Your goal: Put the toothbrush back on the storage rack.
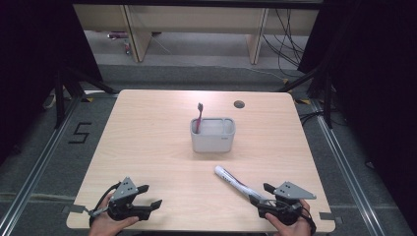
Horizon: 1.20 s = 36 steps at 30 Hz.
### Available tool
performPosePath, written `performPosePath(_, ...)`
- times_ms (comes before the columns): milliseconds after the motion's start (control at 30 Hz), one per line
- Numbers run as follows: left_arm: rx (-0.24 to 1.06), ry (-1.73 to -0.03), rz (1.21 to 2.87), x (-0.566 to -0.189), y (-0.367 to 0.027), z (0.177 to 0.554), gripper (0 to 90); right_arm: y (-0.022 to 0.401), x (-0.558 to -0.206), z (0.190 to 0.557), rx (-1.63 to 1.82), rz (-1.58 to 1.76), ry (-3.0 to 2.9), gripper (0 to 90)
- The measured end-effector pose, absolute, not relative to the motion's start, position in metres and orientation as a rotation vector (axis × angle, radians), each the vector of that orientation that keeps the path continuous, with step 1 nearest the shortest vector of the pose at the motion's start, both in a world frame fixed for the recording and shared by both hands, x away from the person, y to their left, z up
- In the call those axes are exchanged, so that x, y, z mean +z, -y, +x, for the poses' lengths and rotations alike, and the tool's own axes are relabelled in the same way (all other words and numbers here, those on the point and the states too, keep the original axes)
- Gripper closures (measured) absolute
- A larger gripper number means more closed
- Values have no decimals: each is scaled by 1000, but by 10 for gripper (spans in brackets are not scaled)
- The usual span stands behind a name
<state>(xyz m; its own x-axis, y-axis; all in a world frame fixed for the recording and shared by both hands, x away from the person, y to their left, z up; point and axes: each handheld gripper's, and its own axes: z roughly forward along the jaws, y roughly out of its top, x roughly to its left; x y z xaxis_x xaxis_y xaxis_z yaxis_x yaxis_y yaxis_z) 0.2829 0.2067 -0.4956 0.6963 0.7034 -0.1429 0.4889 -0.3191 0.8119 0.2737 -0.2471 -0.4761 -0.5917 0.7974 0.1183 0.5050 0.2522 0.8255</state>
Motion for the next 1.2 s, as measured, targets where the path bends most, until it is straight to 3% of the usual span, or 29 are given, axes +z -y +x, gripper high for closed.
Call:
performPosePath(233,287,-927,1991,-498,-205,280,267,235,-472,284,1257,1180,-2233,376)
performPosePath(600,291,-926,1989,-497,-206,280,269,214,-464,300,1206,1134,-2250,650)
performPosePath(1000,293,-922,1980,-497,-206,280,271,198,-465,314,1179,1110,-2289,815)
performPosePath(1200,284,-924,2000,-498,-206,277,271,194,-465,321,1171,1106,-2302,857)
